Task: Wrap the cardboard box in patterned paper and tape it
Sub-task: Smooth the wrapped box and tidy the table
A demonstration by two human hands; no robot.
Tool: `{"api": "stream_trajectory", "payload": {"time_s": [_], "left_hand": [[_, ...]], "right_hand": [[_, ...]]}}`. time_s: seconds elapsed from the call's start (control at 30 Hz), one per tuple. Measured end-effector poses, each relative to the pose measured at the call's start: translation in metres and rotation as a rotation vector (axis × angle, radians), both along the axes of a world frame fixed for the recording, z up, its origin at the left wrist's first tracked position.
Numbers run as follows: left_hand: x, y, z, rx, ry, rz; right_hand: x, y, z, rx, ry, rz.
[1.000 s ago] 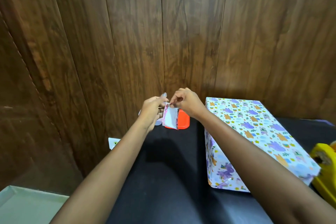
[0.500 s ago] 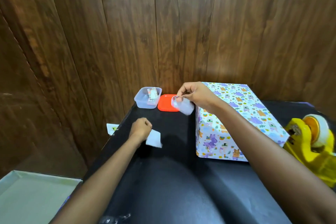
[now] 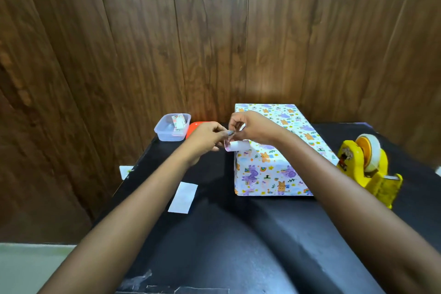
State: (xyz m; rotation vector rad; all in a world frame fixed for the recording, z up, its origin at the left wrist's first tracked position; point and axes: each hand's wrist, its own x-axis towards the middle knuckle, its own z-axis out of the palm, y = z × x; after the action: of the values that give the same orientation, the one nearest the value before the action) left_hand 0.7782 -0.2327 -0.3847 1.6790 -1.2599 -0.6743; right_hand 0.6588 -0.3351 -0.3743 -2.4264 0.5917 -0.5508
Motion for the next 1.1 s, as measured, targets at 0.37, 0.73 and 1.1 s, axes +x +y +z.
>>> {"api": "stream_trajectory", "payload": {"time_s": [0.37,0.73,1.1], "left_hand": [[-0.027,-0.024,0.001,-0.279,0.338,0.087],[-0.051,-0.069,-0.006,-0.326,0.593,0.142],[-0.054,-0.171,-0.011,-0.21,0.287,0.155]], "right_hand": [[-0.027,0.0,-0.007,0.071,-0.124,-0.308],[-0.068,-0.016,-0.008,0.715,-0.423,-0.369],[-0.079,-0.09,0.001,0.587,-0.439,-0.578]]}}
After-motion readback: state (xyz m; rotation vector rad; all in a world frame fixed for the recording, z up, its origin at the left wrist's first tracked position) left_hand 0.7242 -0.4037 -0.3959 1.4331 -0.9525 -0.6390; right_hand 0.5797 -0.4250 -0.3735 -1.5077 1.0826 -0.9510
